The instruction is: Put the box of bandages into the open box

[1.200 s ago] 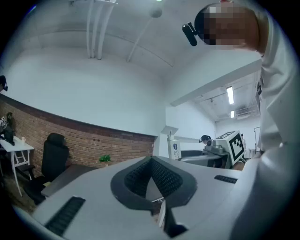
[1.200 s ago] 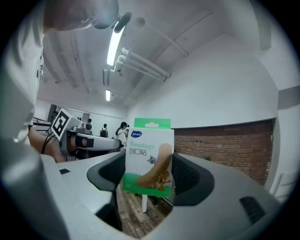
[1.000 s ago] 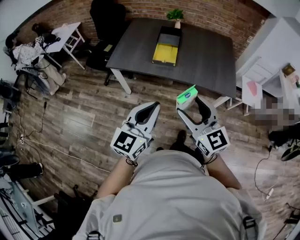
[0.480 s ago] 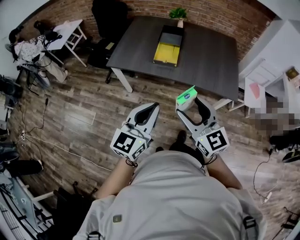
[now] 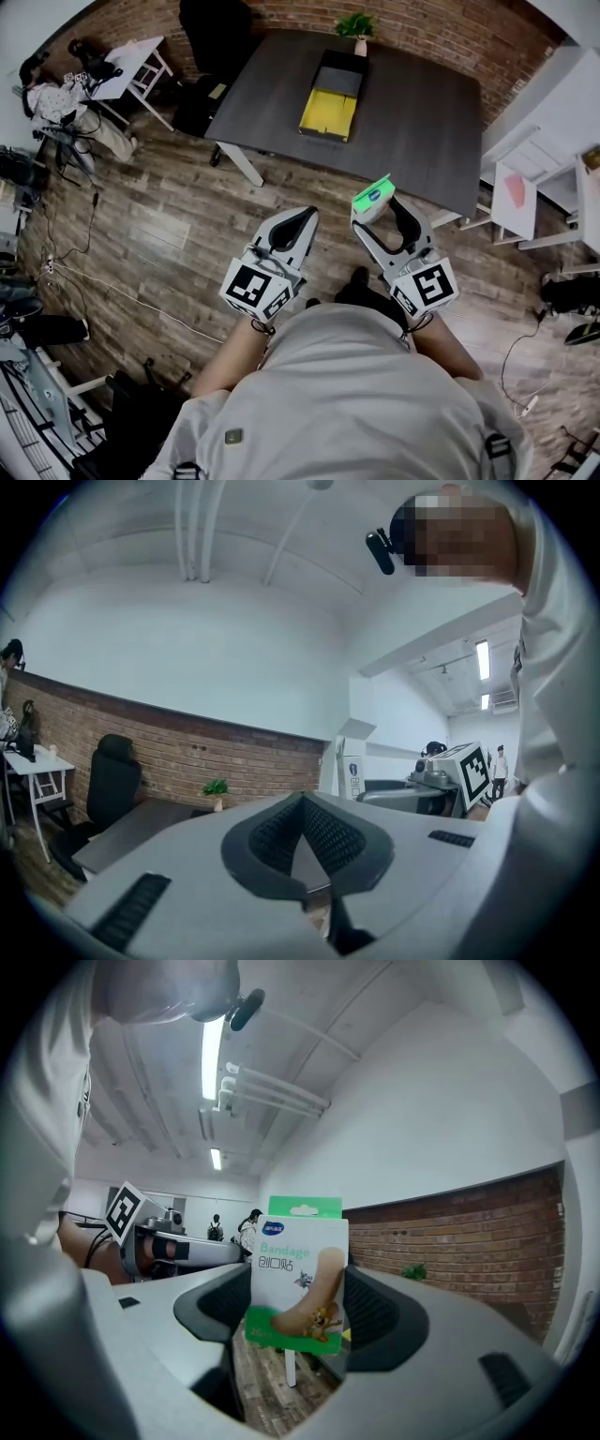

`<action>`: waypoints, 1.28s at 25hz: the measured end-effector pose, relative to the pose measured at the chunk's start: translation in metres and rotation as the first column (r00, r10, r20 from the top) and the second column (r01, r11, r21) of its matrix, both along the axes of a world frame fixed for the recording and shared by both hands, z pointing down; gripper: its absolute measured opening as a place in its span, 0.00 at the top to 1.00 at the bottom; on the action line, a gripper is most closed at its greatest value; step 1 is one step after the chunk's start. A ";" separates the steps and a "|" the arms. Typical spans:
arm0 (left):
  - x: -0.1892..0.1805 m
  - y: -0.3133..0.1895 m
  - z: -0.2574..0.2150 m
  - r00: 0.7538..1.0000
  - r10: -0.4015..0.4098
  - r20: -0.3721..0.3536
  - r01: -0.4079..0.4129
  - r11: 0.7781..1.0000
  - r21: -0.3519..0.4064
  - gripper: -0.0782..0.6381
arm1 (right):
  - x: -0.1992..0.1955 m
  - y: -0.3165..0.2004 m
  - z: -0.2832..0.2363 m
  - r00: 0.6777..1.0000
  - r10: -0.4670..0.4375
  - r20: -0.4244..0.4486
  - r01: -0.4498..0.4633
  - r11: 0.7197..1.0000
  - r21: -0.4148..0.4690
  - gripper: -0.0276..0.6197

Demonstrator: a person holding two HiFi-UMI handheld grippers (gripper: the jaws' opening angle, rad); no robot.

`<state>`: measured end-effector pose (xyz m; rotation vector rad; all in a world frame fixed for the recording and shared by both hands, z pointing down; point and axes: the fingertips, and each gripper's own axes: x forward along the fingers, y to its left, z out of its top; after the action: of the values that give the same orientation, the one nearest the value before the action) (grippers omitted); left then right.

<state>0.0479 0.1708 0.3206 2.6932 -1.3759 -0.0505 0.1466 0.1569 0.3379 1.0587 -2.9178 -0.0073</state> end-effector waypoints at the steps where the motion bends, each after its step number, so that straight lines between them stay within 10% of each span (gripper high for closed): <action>1: 0.007 -0.011 0.001 1.000 -0.002 0.002 0.002 1.000 -0.005 0.87 | 0.006 -0.010 -0.001 1.000 -0.003 0.004 0.003 1.000 0.001 0.49; 16: 0.079 -0.114 -0.006 0.999 -0.037 0.010 0.037 0.999 -0.004 0.87 | 0.071 -0.116 -0.004 0.998 -0.059 0.013 0.059 0.998 -0.005 0.49; 32: 0.015 -0.202 -0.002 0.999 0.050 -0.018 -0.050 0.999 0.001 0.87 | 0.002 -0.193 0.003 1.000 -0.004 -0.015 0.003 0.999 -0.034 0.49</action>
<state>0.0631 -0.0314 0.3188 2.7194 -1.3032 -0.0712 0.1484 -0.0357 0.3405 1.0443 -2.8958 0.0333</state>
